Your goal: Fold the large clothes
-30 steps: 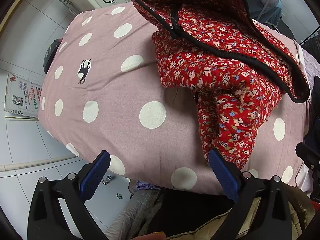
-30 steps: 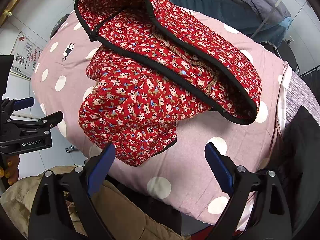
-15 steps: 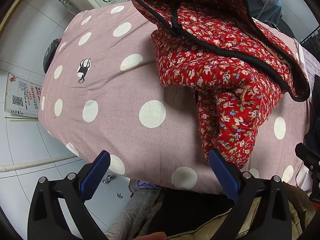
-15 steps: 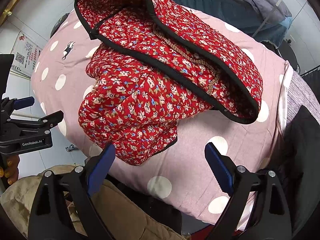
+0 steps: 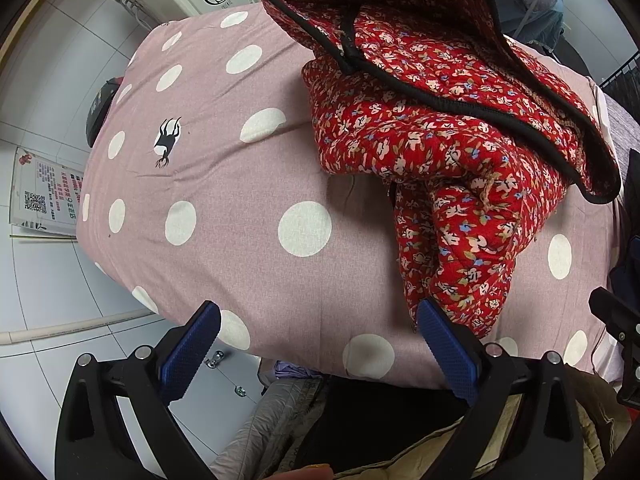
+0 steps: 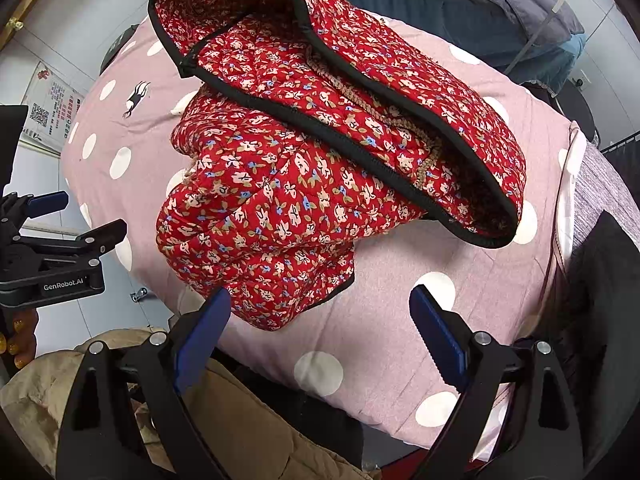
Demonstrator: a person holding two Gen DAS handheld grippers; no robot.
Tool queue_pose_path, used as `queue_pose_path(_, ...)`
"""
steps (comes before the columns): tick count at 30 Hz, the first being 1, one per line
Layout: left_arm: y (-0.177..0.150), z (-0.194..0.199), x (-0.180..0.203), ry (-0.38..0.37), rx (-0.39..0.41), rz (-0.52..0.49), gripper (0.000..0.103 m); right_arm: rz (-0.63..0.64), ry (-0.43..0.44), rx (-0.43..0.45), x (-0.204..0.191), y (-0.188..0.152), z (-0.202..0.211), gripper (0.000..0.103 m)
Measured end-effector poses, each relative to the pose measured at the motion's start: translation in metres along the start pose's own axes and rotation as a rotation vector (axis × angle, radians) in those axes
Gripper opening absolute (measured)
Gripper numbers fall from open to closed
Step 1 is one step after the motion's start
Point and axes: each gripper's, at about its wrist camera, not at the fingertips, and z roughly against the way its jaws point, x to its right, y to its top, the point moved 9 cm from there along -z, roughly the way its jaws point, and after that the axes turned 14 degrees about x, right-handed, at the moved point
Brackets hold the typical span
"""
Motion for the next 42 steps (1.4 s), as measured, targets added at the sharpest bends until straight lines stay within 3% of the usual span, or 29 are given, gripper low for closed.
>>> queue_pose_path(22,-0.002,-0.006,0.001,-0.012,-0.022,0.009,0.097,0.005,0.001,-0.001,0.000,0.002,-0.001,0.090)
queue_pose_path(25,-0.006,-0.015,-0.012,-0.007,-0.036,0.049,0.097,-0.002,-0.003,0.021,0.005,0.010,-0.001,0.090)
queue_pose_path(28,-0.020,-0.031,-0.038,0.051,-0.083,0.102,0.097,0.016,-0.003,0.058,0.006,0.027,-0.002,0.090)
queue_pose_path(32,-0.050,-0.047,-0.069,0.064,-0.144,0.230,0.097,0.167,0.013,0.098,-0.024,0.059,-0.014,0.090)
queue_pose_path(36,-0.079,-0.054,-0.083,0.050,-0.183,0.317,0.097,0.380,0.066,0.173,-0.084,0.099,-0.040,0.090)
queue_pose_path(42,-0.099,-0.047,-0.087,0.028,-0.164,0.364,0.097,0.654,0.006,0.299,-0.142,0.151,-0.109,0.090)
